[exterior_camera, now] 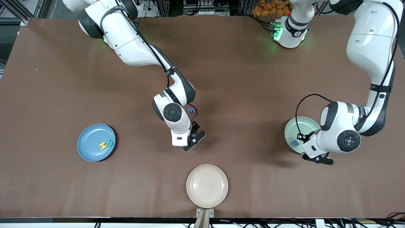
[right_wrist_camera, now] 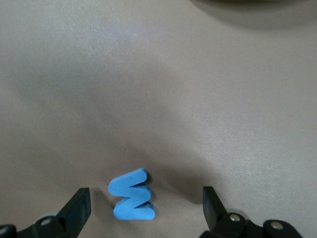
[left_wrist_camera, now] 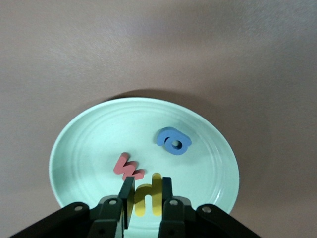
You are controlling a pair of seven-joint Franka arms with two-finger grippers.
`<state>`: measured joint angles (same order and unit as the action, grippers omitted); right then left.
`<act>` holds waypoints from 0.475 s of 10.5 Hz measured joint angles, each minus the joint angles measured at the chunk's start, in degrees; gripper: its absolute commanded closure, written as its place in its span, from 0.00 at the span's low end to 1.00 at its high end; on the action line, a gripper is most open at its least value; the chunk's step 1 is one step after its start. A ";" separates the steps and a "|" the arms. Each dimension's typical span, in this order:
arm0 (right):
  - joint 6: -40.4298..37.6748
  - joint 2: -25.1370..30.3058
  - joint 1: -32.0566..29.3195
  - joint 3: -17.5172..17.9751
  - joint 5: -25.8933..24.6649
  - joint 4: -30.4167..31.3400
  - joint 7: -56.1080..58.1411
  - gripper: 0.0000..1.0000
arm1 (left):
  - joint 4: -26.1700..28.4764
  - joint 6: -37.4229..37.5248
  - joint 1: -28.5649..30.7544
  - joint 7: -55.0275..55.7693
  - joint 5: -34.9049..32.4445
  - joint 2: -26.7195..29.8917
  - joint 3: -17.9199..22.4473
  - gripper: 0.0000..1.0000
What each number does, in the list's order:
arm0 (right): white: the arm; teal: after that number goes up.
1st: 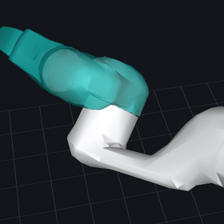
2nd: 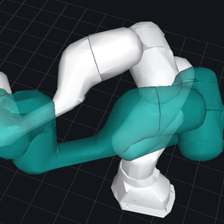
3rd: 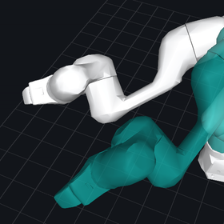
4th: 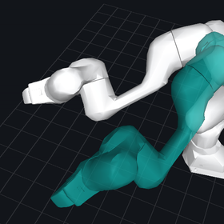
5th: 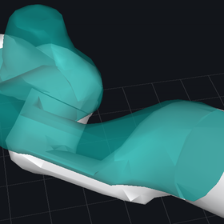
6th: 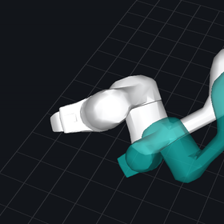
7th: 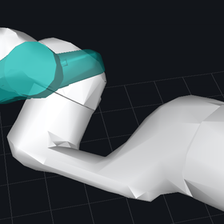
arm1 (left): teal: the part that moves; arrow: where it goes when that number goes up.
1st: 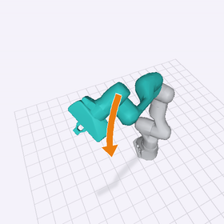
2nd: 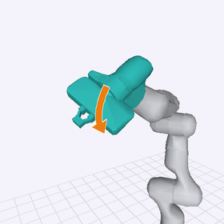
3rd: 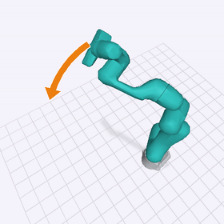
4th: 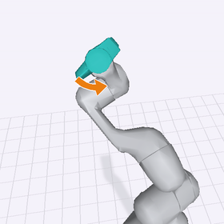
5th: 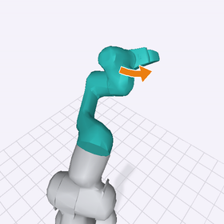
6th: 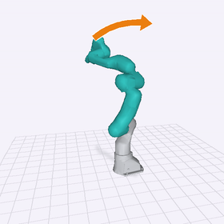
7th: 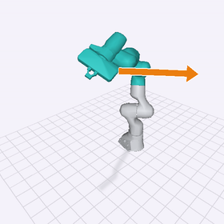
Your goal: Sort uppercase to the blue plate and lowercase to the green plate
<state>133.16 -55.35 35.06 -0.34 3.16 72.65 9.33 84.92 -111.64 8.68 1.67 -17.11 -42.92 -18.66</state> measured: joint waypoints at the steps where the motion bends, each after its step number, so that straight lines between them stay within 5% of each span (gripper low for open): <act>1: 0.16 -0.22 0.20 0.00 -0.02 0.00 0.06 0.45 | 0.00 -0.35 0.16 0.04 0.00 -0.51 0.00 0.19; 2: 0.60 -0.40 0.45 0.00 -0.05 0.00 0.14 0.94 | -0.01 -0.57 0.18 0.22 0.01 -0.62 -0.05 0.00; 5: 1.05 -0.42 0.65 -0.12 -0.32 -0.69 0.34 1.00 | -0.35 -0.59 -0.01 1.10 0.02 -0.52 -1.08 0.00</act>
<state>134.21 -55.77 35.71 -0.45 2.84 71.96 9.66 84.57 -112.23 8.67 2.77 -17.09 -43.44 -19.74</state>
